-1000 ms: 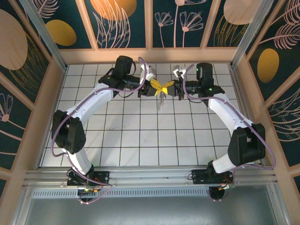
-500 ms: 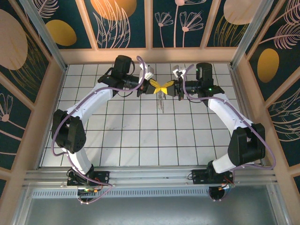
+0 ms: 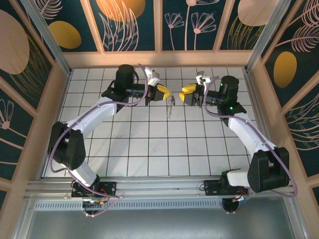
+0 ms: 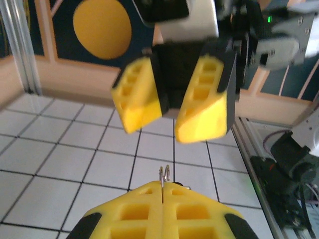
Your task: Put the keys on the keyring
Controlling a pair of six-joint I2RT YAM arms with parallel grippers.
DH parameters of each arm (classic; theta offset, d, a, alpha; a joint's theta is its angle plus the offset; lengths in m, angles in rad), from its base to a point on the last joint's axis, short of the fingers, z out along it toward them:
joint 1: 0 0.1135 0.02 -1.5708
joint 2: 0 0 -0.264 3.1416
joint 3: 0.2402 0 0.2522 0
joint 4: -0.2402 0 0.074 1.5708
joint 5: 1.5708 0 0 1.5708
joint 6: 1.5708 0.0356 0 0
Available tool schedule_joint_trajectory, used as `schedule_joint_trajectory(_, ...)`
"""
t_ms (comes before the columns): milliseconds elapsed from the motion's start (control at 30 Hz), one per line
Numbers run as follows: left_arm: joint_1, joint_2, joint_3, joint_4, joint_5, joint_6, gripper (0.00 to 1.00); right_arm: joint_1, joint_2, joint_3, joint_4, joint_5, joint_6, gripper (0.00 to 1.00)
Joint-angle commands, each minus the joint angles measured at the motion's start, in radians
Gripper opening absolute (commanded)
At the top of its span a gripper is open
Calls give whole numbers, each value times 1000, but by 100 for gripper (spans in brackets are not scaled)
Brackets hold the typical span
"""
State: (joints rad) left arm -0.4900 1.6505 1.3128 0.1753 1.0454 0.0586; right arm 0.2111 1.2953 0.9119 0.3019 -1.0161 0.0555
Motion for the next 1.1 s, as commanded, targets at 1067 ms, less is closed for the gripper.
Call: schedule_joint_trajectory(1067, -15, -54, -93, 360, 30, -214, 0, 197, -39, -83, 247, 300, 80, 46)
